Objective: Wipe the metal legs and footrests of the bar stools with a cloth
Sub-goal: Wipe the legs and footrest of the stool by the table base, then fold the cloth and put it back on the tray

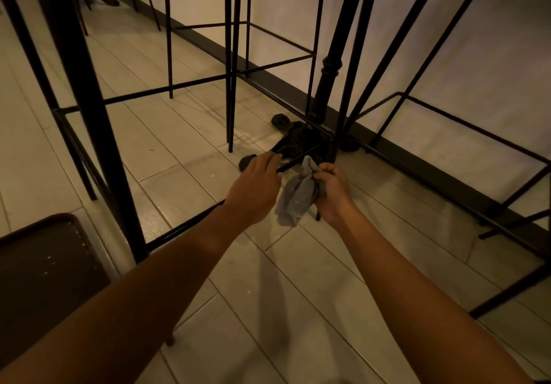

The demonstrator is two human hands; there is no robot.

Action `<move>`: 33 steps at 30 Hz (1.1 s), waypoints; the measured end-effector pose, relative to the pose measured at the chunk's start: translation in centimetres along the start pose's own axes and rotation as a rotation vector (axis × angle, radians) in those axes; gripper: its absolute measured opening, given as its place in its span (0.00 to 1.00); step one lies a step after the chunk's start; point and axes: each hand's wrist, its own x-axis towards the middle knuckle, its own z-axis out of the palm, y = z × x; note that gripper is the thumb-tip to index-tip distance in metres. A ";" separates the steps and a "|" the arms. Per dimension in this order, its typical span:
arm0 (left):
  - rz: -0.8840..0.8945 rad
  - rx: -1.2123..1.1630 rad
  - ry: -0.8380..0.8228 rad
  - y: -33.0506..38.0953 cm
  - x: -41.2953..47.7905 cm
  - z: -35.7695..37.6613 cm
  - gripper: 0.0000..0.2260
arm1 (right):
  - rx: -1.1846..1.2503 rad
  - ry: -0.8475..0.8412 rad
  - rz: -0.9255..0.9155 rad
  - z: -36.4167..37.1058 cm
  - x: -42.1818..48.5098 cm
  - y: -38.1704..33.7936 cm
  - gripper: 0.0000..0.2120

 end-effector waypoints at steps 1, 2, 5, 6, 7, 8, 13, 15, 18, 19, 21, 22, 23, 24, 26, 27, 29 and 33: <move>-0.001 -0.066 -0.001 0.3 0.1 0.1 0.19 | 0.062 -0.013 0.021 0.1 0.0 0.0 0.10; -0.019 -0.150 -0.017 0.6 0.2 0.3 0.20 | 0.115 -0.035 0.045 0.1 -0.1 0.1 0.08; -0.159 -0.475 -0.067 1.9 -0.1 0.9 0.20 | 0.260 -0.107 0.128 0.0 0.0 0.6 0.08; -0.190 -0.570 -0.063 2.3 -0.3 1.0 0.20 | 0.320 -0.127 0.158 -0.1 -0.1 0.8 0.11; -0.215 -0.653 -0.053 2.6 -0.7 1.2 0.20 | 0.369 -0.148 0.180 -0.2 -0.1 1.1 0.12; -0.243 -0.716 -0.051 2.8 -1.1 1.3 0.19 | 0.404 -0.183 0.192 -0.3 -0.4 1.2 0.12; -0.553 -0.787 -0.151 2.2 -2.9 2.3 0.18 | 0.441 -0.225 0.219 -0.8 -1.9 2.7 0.10; -0.632 -0.775 -0.191 1.5 -4.0 2.6 0.16 | 0.329 -0.199 0.252 -0.9 -2.8 3.8 0.14; -0.716 -0.824 -0.190 0.6 -5.8 3.1 0.13 | 0.137 -0.252 0.255 -0.5 -4.2 5.3 0.21; -0.729 -0.854 -0.170 0.5 -6.3 3.3 0.11 | 0.063 -0.270 0.238 -0.5 -4.5 5.7 0.23; -0.750 -0.923 -0.105 0.3 -7.5 3.4 0.08 | -0.120 -0.303 0.210 -0.5 -5.0 6.5 0.28; -0.748 -0.939 -0.074 0.1 -8.0 3.5 0.07 | -0.188 -0.314 0.218 -0.6 -5.2 6.8 0.29; -0.743 -0.950 -0.054 0.0 -8.4 3.5 0.07 | -0.227 -0.329 0.240 -0.8 -5.2 7.1 0.29; -0.739 -0.968 -0.048 -0.2 -8.9 3.5 0.06 | -0.241 -0.353 0.269 -1.0 -5.4 7.3 0.27; -0.740 -0.999 -0.065 -0.4 -9.7 3.7 0.05 | -0.279 -0.400 0.294 -1.2 -5.7 7.6 0.18; -0.746 -1.001 -0.080 -0.6 -10.1 3.8 0.04 | -0.308 -0.417 0.292 -1.3 -5.9 7.8 0.14; -0.757 -1.013 -0.101 -1.0 -11.3 4.3 0.02 | -0.338 -0.446 0.308 -1.4 -6.2 8.2 0.14; -0.769 -1.023 -0.152 -2.3 -13.9 4.6 0.02 | -0.419 -0.581 0.430 -1.4 -7.3 9.4 0.16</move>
